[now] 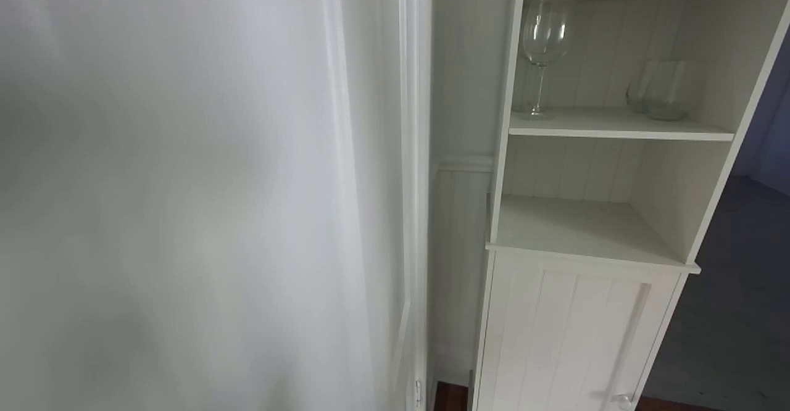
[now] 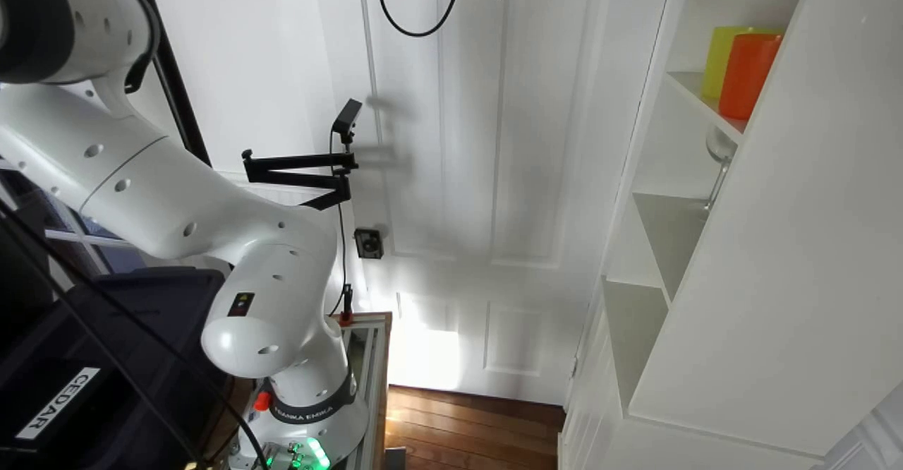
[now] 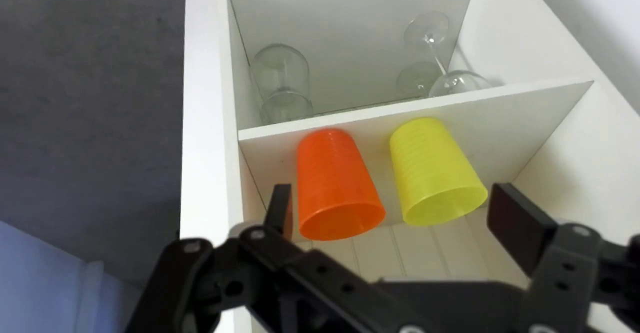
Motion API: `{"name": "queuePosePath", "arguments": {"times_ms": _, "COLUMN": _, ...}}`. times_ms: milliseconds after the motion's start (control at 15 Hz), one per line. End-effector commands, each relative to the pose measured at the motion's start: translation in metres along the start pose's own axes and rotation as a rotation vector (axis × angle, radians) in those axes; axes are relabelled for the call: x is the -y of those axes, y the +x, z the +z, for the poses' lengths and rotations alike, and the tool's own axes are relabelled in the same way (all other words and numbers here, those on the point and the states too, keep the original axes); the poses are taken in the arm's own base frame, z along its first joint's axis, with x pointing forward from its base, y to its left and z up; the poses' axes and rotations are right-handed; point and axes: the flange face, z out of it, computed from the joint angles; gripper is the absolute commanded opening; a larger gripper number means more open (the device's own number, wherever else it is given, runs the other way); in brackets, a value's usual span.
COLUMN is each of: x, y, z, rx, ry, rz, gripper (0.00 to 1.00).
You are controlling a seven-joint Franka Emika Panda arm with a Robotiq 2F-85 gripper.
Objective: Pick up the yellow cup and put it on the top shelf next to the orange cup
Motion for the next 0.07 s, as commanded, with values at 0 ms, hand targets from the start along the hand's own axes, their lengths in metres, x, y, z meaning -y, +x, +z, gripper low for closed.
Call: {"name": "queuePosePath", "arguments": {"times_ms": 0, "x": -0.0021, "y": 0.0, "z": -0.0013, "rx": 0.003, "ry": -0.003, "rz": -0.01, "gripper": 1.0}}
